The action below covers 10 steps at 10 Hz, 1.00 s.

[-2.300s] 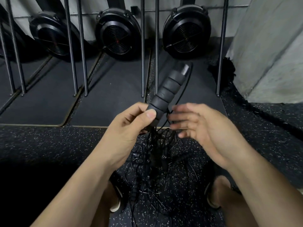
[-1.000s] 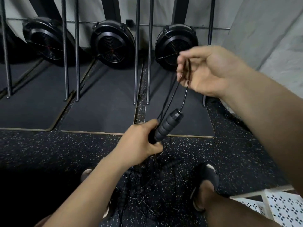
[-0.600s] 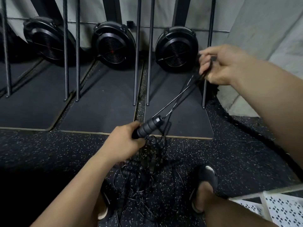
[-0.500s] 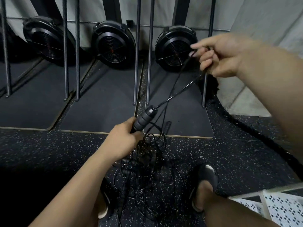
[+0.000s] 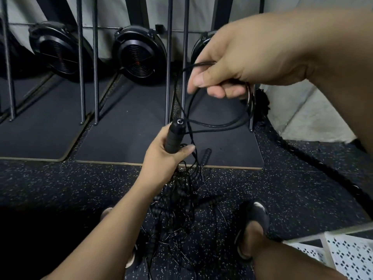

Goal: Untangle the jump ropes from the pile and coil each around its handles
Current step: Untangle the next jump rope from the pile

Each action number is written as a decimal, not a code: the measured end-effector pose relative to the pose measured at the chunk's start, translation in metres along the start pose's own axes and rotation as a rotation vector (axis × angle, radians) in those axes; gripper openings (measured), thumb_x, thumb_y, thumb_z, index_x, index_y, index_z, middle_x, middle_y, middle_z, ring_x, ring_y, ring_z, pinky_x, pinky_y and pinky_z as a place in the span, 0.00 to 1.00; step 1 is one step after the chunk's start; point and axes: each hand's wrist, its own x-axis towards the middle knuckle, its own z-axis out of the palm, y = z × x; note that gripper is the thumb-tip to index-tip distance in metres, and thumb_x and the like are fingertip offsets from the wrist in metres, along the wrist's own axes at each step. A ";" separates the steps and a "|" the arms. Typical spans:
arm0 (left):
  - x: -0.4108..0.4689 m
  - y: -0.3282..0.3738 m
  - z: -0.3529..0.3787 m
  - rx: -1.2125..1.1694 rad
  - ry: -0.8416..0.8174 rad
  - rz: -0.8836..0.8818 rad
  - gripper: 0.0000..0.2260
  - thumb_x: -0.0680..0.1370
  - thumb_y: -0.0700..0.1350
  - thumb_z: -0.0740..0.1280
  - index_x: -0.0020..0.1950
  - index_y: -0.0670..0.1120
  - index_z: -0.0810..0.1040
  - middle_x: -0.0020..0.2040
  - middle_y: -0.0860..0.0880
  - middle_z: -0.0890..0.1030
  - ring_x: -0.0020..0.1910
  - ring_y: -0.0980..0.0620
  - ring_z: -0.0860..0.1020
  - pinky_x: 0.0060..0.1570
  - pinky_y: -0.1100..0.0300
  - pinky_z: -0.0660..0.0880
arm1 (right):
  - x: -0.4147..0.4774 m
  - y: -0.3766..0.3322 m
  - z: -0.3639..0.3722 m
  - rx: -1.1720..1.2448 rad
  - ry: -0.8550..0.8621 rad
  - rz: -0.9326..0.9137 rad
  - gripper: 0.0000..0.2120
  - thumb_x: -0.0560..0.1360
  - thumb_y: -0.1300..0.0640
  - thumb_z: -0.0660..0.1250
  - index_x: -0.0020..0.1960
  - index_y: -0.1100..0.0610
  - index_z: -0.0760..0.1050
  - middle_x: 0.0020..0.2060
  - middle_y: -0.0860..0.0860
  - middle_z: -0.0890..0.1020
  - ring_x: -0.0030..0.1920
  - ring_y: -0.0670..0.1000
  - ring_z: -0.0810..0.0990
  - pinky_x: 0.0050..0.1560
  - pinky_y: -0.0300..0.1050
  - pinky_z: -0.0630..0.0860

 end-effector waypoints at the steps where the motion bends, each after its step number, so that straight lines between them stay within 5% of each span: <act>1: 0.001 0.004 0.009 -0.048 0.044 0.033 0.06 0.77 0.46 0.79 0.43 0.55 0.85 0.33 0.58 0.79 0.31 0.58 0.72 0.34 0.67 0.70 | 0.010 -0.006 0.012 -0.108 -0.020 -0.022 0.07 0.83 0.52 0.72 0.52 0.54 0.87 0.30 0.49 0.85 0.24 0.45 0.79 0.22 0.34 0.71; 2: 0.002 0.007 0.012 -0.129 0.108 0.026 0.02 0.79 0.44 0.77 0.47 0.47 0.87 0.32 0.51 0.81 0.29 0.55 0.72 0.31 0.65 0.69 | 0.008 0.001 0.010 0.013 0.037 -0.026 0.14 0.87 0.48 0.66 0.55 0.56 0.86 0.36 0.50 0.87 0.29 0.45 0.82 0.27 0.35 0.75; 4: 0.004 0.004 0.007 -0.153 0.079 -0.051 0.14 0.80 0.48 0.77 0.41 0.38 0.85 0.36 0.37 0.83 0.28 0.49 0.70 0.30 0.60 0.64 | 0.027 0.025 0.037 0.284 -0.052 -0.042 0.30 0.85 0.35 0.61 0.51 0.62 0.85 0.41 0.59 0.89 0.41 0.60 0.90 0.36 0.47 0.85; 5: 0.006 0.004 -0.002 -0.197 0.067 -0.037 0.16 0.79 0.52 0.77 0.45 0.38 0.86 0.39 0.31 0.81 0.34 0.45 0.69 0.36 0.53 0.65 | 0.023 0.055 0.043 0.787 0.103 0.054 0.30 0.87 0.38 0.56 0.62 0.64 0.81 0.44 0.60 0.86 0.43 0.59 0.87 0.45 0.51 0.82; 6: 0.007 0.004 -0.008 -0.271 0.035 -0.052 0.15 0.79 0.49 0.77 0.46 0.36 0.85 0.35 0.40 0.82 0.39 0.43 0.72 0.42 0.48 0.67 | 0.020 0.102 0.098 0.636 0.214 0.141 0.10 0.83 0.60 0.64 0.61 0.59 0.81 0.39 0.55 0.85 0.38 0.55 0.82 0.40 0.51 0.77; 7: 0.007 0.007 -0.008 -0.317 0.014 -0.049 0.13 0.80 0.44 0.76 0.41 0.36 0.84 0.35 0.43 0.83 0.41 0.44 0.80 0.45 0.51 0.77 | 0.019 0.120 0.166 0.088 0.010 0.154 0.12 0.81 0.53 0.73 0.63 0.46 0.79 0.42 0.48 0.86 0.40 0.49 0.84 0.46 0.49 0.81; 8: 0.007 0.008 -0.007 -0.338 -0.021 -0.018 0.14 0.81 0.39 0.73 0.35 0.38 0.81 0.34 0.44 0.82 0.49 0.49 0.86 0.52 0.58 0.80 | 0.022 0.122 0.202 0.027 0.133 0.101 0.09 0.81 0.42 0.73 0.53 0.47 0.81 0.42 0.46 0.84 0.43 0.51 0.83 0.48 0.50 0.80; 10: 0.007 0.011 -0.013 -0.404 -0.049 -0.026 0.10 0.79 0.41 0.74 0.42 0.36 0.82 0.35 0.43 0.79 0.43 0.50 0.83 0.52 0.57 0.78 | 0.029 0.116 0.211 0.016 0.235 -0.037 0.09 0.85 0.48 0.68 0.54 0.52 0.82 0.45 0.49 0.81 0.45 0.52 0.81 0.49 0.52 0.77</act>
